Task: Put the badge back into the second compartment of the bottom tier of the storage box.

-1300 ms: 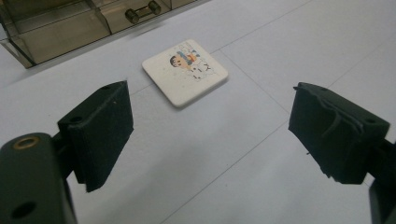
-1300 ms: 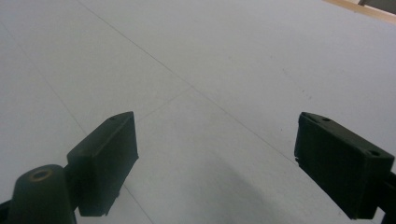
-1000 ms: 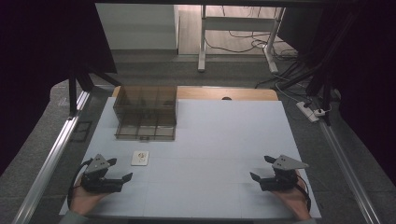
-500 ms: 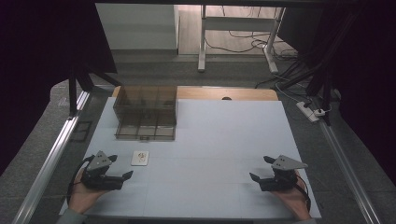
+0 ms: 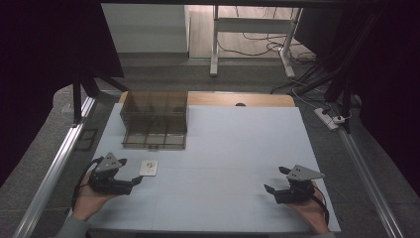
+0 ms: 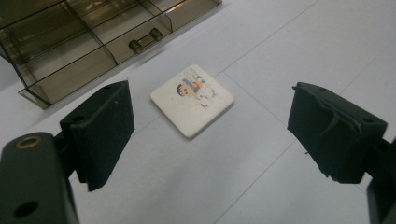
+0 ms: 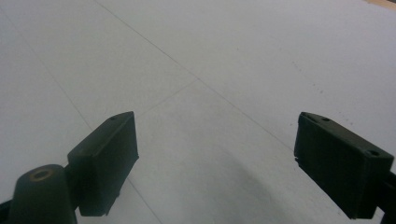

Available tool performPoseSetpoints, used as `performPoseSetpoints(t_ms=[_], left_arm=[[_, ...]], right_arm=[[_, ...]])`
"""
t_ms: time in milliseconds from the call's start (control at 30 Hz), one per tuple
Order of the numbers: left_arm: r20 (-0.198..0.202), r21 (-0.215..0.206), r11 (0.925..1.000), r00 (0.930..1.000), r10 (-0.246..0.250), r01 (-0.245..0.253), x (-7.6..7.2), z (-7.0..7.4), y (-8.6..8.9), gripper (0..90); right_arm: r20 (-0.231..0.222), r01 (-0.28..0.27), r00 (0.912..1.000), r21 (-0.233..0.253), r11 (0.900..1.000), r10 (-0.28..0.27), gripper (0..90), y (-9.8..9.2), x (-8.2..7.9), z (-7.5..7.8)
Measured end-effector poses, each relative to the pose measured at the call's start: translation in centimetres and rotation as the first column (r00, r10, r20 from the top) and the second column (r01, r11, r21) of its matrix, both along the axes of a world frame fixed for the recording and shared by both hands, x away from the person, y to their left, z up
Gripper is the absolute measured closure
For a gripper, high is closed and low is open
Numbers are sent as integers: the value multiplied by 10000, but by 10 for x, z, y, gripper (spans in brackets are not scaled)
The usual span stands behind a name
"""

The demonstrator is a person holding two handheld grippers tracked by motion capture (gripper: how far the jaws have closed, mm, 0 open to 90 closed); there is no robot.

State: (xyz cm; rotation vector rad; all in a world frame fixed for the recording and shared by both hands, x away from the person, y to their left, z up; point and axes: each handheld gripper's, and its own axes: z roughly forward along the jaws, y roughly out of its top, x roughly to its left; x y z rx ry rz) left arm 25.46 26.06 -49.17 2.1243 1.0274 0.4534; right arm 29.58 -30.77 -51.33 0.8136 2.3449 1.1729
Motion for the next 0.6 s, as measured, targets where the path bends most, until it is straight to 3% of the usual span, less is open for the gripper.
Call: performPoseSetpoints(t_ms=[300,600], left_arm=[[-186,363,9989,9994,-277,283,14,4,-5,150],[-334,659,9939,9957,-865,886,29,5,-4,160]], right_arm=[[-75,-27,10000,-40,10000,27,137,1,1,-1],[-167,-64,9998,-99,9999,63,137,1,1,-2]])
